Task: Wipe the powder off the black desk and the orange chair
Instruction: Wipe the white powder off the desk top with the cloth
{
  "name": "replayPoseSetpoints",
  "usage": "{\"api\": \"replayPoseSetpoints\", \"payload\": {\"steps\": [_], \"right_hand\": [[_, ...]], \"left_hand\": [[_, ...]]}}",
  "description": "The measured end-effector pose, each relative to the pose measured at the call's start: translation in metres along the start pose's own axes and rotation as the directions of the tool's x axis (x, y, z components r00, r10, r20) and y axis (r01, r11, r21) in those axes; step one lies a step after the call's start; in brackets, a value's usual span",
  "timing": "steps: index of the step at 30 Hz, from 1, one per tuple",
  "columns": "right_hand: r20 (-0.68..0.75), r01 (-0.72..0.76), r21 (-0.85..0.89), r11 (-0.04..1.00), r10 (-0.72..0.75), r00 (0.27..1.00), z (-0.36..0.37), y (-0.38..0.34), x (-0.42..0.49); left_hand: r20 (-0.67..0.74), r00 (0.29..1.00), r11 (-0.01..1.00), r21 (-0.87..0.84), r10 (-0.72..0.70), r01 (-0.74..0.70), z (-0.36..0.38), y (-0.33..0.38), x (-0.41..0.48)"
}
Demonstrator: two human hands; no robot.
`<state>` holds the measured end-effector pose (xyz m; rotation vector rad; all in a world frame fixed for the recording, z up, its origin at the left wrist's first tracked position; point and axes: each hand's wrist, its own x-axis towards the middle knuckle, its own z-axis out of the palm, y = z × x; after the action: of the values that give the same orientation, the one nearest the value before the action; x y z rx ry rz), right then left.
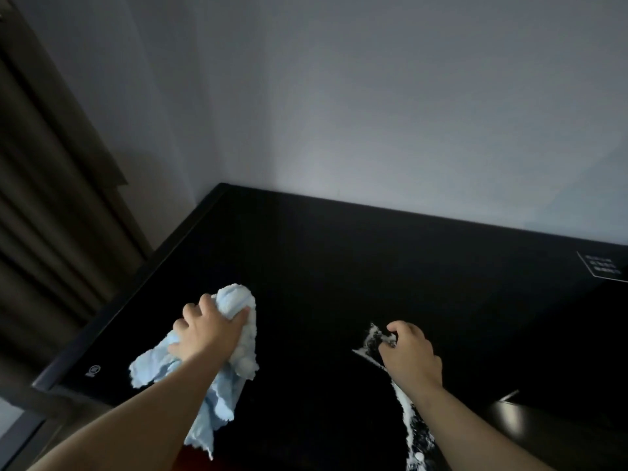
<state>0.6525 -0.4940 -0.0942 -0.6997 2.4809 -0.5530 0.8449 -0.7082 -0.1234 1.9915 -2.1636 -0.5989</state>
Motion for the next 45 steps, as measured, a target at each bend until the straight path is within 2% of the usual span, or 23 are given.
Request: {"api": "replayPoseSetpoints", "payload": {"steps": [3,7,11,13,16,17,19,21,24,26,28,29,31,34,38,40,43,45], "right_hand": [[-0.051,-0.038,-0.013,0.999,0.038,0.998,0.004,0.005,0.003],[-0.111,-0.095,-0.012,0.995,0.093,0.989,0.001,0.022,0.004],[-0.125,-0.163,-0.022,0.986,0.159,0.979,-0.004,0.046,-0.001],[-0.139,-0.184,-0.022,0.983,0.18,0.974,-0.004,0.057,-0.004],[-0.168,-0.193,-0.017,0.981,0.188,0.968,-0.006,0.066,-0.007],[-0.177,-0.19,-0.015,0.982,0.185,0.967,-0.007,0.068,-0.007],[-0.184,-0.18,-0.016,0.984,0.174,0.967,-0.008,0.072,-0.006],[-0.175,-0.174,-0.025,0.984,0.167,0.97,-0.008,0.075,-0.005],[-0.169,-0.172,-0.05,0.984,0.162,0.972,-0.007,0.082,-0.007],[-0.167,-0.17,-0.068,0.983,0.157,0.973,-0.006,0.087,-0.008],[-0.157,-0.161,-0.096,0.982,0.144,0.977,-0.003,0.091,-0.01],[-0.153,-0.155,-0.115,0.981,0.137,0.979,-0.001,0.091,-0.011],[-0.151,-0.152,-0.15,0.977,0.129,0.98,0.004,0.091,-0.011],[-0.161,-0.153,-0.169,0.974,0.126,0.979,0.008,0.086,-0.008],[-0.137,-0.115,-0.152,0.982,0.094,0.986,0.006,0.076,0.003],[-0.132,-0.091,-0.137,0.986,0.072,0.989,0.004,0.07,0.009],[-0.131,-0.078,-0.132,0.988,0.06,0.99,0.0,0.062,0.018],[-0.102,-0.106,-0.137,0.985,0.092,0.99,-0.003,0.059,0.022]], "left_hand": [[0.098,0.995,0.999,0.031,0.018,-0.021,0.014,0.01,0.001],[0.151,0.974,0.979,0.095,0.167,-0.182,0.033,0.039,-0.019],[0.14,0.933,0.931,0.111,0.333,-0.349,0.054,0.068,-0.057],[0.177,0.892,0.9,0.061,0.416,-0.432,0.063,0.079,-0.074],[0.278,0.798,0.844,-0.146,0.535,-0.516,0.066,0.092,-0.092],[0.282,0.782,0.832,-0.195,0.555,-0.52,0.063,0.094,-0.094],[0.178,0.784,0.803,-0.176,0.594,-0.569,0.055,0.092,-0.091],[0.024,0.813,0.812,-0.08,0.582,-0.579,0.043,0.083,-0.075],[-0.081,0.904,0.907,0.087,0.419,-0.412,0.026,0.066,-0.039],[0.017,0.97,0.957,0.162,0.242,-0.242,0.025,0.058,-0.026],[0.18,0.98,0.984,0.144,0.081,-0.108,0.033,0.058,-0.028],[0.225,0.973,0.982,0.161,0.058,-0.096,0.04,0.061,-0.033],[0.227,0.969,0.963,0.228,0.094,-0.146,0.051,0.069,-0.045],[0.192,0.956,0.923,0.273,0.223,-0.271,0.058,0.076,-0.062],[0.295,0.859,0.891,0.046,0.419,-0.451,0.056,0.073,-0.075],[0.27,0.853,0.89,-0.038,0.447,-0.455,0.044,0.069,-0.069],[0.092,0.905,0.907,0.037,0.415,-0.419,0.023,0.053,-0.046],[-0.002,0.949,0.945,0.084,0.316,-0.315,0.009,0.038,-0.025]]}}
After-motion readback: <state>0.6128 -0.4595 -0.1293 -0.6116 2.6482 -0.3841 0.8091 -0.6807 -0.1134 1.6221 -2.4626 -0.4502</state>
